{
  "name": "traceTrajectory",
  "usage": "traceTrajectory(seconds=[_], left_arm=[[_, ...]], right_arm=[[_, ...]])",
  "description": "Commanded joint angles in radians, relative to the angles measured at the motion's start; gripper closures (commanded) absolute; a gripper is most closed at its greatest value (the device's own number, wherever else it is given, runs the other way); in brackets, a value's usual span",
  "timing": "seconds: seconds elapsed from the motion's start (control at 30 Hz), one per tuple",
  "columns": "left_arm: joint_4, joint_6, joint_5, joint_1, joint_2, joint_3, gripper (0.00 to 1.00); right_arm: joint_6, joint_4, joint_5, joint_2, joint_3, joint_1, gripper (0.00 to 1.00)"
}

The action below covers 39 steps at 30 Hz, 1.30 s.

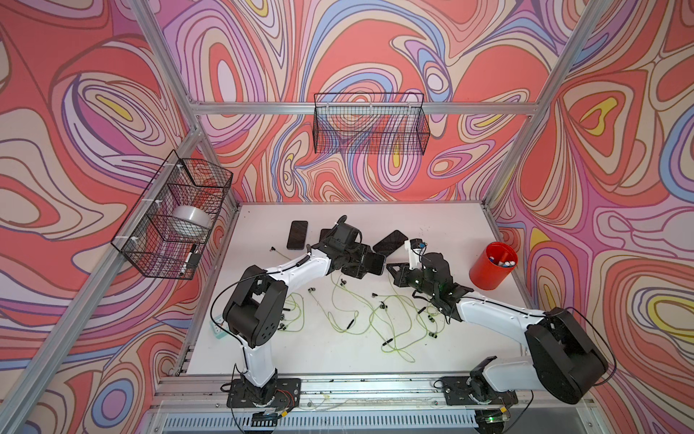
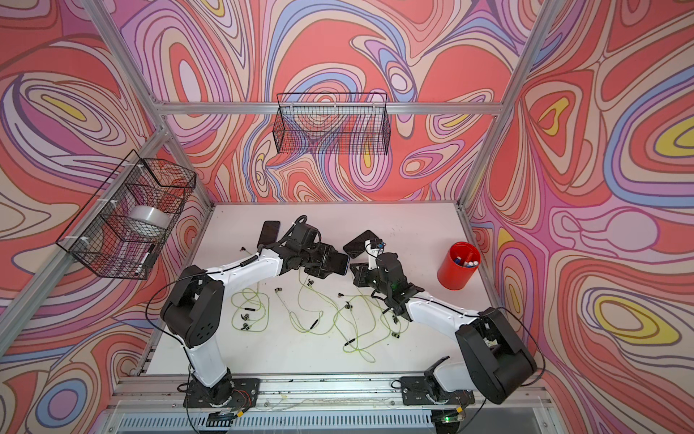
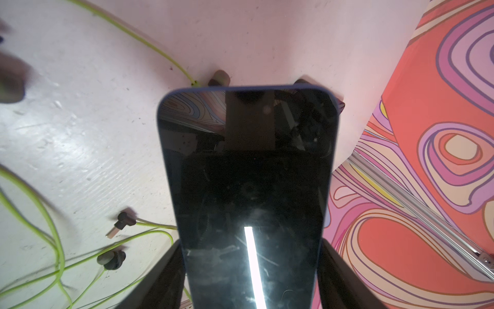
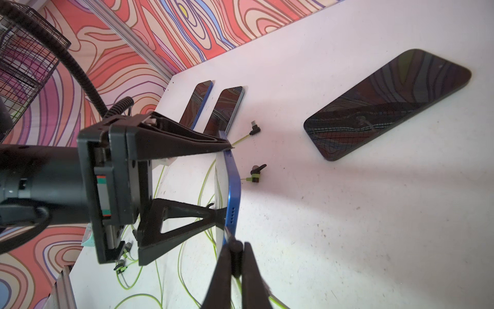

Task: Plug wired earphones into phones
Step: Insert the wired earphone into the phone.

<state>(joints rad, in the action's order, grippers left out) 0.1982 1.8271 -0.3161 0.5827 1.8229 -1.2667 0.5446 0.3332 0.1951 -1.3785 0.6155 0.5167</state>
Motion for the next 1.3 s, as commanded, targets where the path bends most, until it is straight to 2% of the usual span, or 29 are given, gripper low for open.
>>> traceTrajectory(seconds=[0.0,0.5,0.9,1.27], left_arm=[[-0.060,0.029,-0.020,0.009,-0.046,0.003,1.00],[-0.075,0.035,-0.018,0.015,-0.045,0.004,1.00],[-0.083,0.040,-0.022,0.031,-0.054,0.018,1.00],[-0.091,0.070,-0.016,0.056,-0.051,0.027,1.00]], right_arm=[[0.005,-0.015,-0.012,-0.007,0.004,0.006,1.00],[0.007,-0.024,-0.018,0.004,-0.016,0.007,1.00],[-0.012,-0.062,-0.082,-0.007,0.021,0.007,1.00],[-0.026,-0.049,-0.064,-0.035,0.048,0.013,1.00]])
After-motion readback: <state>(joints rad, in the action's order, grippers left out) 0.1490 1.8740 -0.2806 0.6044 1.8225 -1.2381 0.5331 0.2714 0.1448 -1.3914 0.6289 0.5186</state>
